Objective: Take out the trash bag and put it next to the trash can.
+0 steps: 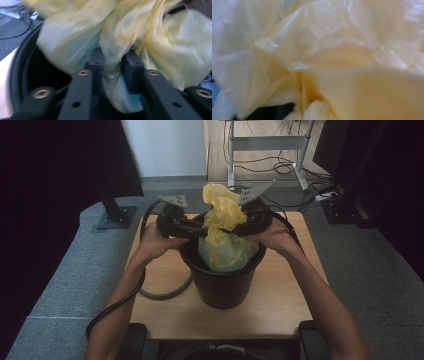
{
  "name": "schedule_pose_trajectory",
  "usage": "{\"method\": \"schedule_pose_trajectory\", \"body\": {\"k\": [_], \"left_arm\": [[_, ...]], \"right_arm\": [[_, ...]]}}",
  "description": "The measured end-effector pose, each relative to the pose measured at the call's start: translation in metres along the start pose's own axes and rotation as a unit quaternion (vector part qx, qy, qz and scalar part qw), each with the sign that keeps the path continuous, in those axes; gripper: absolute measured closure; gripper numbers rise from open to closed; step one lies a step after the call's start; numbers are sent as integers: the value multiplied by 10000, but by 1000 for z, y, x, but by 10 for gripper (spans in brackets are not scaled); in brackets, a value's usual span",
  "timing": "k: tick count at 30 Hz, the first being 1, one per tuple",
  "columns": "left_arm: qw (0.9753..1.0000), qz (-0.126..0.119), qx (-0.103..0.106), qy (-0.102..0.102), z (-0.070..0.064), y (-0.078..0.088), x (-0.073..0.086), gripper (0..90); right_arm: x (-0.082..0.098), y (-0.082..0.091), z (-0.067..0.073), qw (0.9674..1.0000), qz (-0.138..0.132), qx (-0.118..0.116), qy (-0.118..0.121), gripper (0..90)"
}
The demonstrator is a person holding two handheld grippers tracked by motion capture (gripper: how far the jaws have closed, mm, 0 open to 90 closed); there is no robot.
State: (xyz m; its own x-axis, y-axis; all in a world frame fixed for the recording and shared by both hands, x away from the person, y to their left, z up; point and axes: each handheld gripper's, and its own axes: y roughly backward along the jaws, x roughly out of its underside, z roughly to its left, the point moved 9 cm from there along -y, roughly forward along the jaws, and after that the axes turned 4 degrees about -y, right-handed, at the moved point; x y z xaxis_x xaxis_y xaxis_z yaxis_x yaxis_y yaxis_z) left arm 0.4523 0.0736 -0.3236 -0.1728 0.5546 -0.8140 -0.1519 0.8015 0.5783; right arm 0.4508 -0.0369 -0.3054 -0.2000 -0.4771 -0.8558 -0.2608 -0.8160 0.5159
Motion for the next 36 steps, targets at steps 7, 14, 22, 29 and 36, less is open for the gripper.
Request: {"method": "schedule_pose_trajectory", "body": {"k": [7, 14, 22, 29, 36], "left_arm": [[9988, -330, 316, -197, -13, -14, -26, 832], [9989, 76, -271, -385, -8, -13, -21, 673], [9965, 332, -749, -176, 8, 3, -3, 185], [9948, 236, -974, 191, 23, 20, 15, 106], [9909, 310, -1281, 259, 34, 31, 40, 0]], "right_arm": [[7, -23, 5, 9994, 307, -83, -109, 186], [22, -26, 1, 9953, 938, 174, 186, 643], [21, -21, -9, 9945, 1029, 197, 39, 713], [13, -11, -17, 9955, 924, 192, -51, 709], [6, 1, -22, 9955, 896, 302, -83, 708]]}}
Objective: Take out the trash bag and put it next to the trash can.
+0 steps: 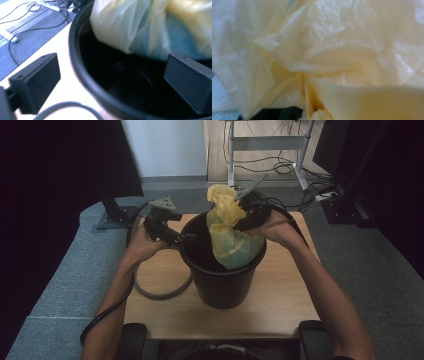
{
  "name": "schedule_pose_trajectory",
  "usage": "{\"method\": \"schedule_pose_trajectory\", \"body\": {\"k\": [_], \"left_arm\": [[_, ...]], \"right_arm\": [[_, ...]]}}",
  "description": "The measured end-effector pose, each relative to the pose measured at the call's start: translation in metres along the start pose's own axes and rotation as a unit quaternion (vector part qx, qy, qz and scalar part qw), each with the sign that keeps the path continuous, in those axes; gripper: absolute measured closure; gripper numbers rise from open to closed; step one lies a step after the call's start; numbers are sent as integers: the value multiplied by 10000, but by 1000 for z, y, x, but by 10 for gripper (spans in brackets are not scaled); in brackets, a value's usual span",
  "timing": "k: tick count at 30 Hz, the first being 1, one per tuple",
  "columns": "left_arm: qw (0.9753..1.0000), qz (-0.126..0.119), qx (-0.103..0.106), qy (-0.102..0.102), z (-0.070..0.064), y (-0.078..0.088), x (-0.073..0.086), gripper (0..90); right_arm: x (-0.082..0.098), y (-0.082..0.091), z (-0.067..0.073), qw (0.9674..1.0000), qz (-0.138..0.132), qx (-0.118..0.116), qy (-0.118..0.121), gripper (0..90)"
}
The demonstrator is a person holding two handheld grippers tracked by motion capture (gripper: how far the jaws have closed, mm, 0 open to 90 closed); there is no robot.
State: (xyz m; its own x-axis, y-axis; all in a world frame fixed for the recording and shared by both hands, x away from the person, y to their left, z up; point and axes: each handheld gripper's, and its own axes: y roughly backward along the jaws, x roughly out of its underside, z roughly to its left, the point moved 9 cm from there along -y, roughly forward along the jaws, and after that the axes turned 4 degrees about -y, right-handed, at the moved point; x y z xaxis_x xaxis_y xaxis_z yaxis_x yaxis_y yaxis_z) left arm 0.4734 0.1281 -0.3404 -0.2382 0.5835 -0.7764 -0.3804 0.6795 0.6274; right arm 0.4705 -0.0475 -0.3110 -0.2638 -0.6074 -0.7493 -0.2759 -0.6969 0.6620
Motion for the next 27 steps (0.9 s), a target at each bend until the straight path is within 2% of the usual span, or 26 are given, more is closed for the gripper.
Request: {"method": "schedule_pose_trajectory", "body": {"k": [9, 13, 17, 27], "left_arm": [[9995, -262, -143, 121, 6, 15, 26, 0], [9989, -394, -108, 241, 5, 22, 36, 0], [9991, -262, -267, 209, 6, 23, 49, 0], [9989, -162, -266, 354, 4, 14, 75, 0]], "right_arm": [[-7, 13, -6, 9999, -5, 122, -93, 709], [-13, 20, -10, 9998, -62, 192, -77, 709], [-17, 27, -12, 9995, -141, 272, -94, 709], [-27, 49, -23, 9979, -245, 568, -166, 709]]}}
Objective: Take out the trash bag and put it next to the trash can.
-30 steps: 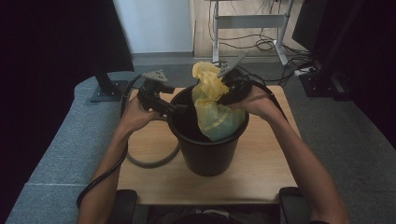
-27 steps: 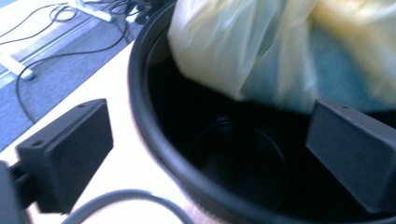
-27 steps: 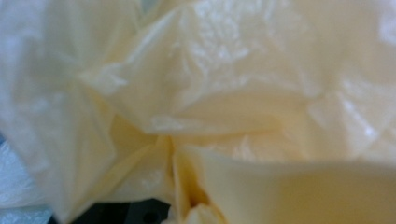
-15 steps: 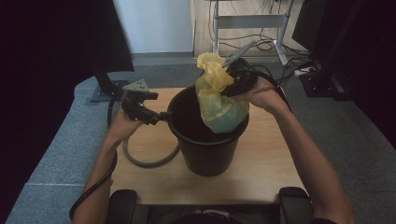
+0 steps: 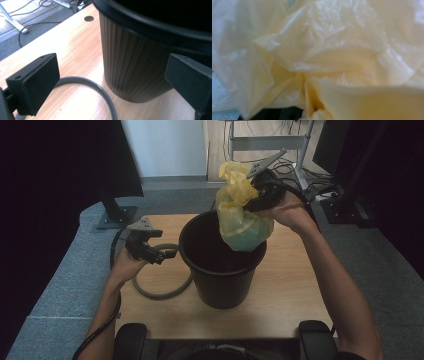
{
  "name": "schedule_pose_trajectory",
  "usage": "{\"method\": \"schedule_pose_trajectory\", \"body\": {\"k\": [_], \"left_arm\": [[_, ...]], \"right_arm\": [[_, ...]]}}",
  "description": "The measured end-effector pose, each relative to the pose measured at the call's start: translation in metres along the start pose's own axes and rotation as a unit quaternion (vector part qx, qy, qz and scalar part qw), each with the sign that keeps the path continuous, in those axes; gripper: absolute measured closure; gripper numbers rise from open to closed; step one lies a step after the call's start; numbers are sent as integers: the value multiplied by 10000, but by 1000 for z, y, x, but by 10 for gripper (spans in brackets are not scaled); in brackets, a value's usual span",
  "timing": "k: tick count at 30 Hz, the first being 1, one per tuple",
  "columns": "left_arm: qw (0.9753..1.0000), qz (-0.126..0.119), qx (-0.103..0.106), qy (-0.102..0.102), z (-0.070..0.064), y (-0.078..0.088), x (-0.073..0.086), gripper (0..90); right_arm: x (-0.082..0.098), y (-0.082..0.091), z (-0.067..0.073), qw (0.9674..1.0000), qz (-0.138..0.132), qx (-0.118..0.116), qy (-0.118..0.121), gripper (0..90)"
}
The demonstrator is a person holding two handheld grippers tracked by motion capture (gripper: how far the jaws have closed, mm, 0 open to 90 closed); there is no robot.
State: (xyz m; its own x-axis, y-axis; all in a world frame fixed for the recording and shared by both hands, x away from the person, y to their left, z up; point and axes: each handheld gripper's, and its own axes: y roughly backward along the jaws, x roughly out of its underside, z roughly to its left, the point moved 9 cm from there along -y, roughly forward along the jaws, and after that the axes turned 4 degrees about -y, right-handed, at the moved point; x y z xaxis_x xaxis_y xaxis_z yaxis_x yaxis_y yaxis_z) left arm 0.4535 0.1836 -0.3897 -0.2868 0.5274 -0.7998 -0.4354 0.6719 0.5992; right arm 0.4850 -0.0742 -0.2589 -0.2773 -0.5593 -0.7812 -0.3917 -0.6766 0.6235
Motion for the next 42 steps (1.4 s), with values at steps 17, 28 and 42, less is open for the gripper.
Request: {"method": "schedule_pose_trajectory", "body": {"k": [17, 28, 42], "left_arm": [[9993, 120, -97, 352, 0, -26, 47, 0], [9980, 201, -191, 573, -2, -45, 82, 0], [9951, 191, -468, 845, 1, -58, 118, 0]], "right_arm": [[6, 38, -37, 9967, -62, 765, -259, 710], [29, 57, -63, 9899, 42, 1343, -443, 709], [75, 60, -94, 9800, 62, 1775, -902, 709]]}}
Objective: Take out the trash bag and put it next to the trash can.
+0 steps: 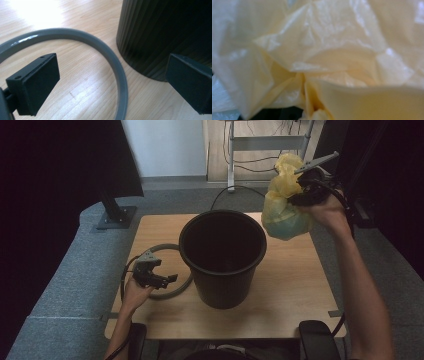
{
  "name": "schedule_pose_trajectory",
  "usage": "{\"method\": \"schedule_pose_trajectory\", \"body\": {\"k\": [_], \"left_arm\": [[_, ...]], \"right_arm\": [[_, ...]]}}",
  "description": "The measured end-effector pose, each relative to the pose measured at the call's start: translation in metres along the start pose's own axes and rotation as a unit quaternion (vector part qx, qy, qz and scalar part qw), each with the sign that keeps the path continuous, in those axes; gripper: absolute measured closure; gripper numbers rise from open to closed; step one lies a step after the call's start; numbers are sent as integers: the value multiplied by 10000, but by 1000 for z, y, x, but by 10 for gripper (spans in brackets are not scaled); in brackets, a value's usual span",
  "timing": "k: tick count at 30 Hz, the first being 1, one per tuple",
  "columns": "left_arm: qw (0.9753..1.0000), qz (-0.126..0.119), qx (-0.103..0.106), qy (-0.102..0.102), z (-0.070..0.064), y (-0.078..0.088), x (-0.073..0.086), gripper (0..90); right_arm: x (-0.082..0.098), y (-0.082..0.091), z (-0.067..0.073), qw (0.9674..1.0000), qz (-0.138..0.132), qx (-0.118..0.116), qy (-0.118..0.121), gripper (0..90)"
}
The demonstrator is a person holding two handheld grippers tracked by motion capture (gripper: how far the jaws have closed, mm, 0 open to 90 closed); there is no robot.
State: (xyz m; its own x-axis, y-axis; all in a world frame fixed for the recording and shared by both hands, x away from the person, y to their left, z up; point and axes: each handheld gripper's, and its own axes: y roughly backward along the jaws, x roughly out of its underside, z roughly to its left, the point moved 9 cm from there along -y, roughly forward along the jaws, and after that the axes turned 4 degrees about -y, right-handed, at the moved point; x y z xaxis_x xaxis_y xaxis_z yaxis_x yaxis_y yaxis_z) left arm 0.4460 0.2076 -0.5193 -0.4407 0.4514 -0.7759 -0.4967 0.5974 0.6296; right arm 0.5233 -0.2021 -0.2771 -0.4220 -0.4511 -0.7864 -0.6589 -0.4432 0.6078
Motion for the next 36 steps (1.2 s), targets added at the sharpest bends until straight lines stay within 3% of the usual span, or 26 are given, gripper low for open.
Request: {"method": "schedule_pose_trajectory", "body": {"k": [6, 11, 19, 36], "left_arm": [[9999, 32, -122, 96, 1, -5, 13, 0], [9994, -79, -230, 250, 3, -3, 22, 0], [9984, -153, -378, 404, 8, 0, 36, 0], [9981, 105, -524, 296, 4, -9, 52, 0]], "right_arm": [[21, -10, -11, 9998, 58, 108, -135, 707], [38, -22, -17, 9995, 85, 181, -247, 706], [61, -42, -21, 9990, 104, 199, -389, 703], [116, -97, -27, 9969, 343, 404, -584, 692]]}}
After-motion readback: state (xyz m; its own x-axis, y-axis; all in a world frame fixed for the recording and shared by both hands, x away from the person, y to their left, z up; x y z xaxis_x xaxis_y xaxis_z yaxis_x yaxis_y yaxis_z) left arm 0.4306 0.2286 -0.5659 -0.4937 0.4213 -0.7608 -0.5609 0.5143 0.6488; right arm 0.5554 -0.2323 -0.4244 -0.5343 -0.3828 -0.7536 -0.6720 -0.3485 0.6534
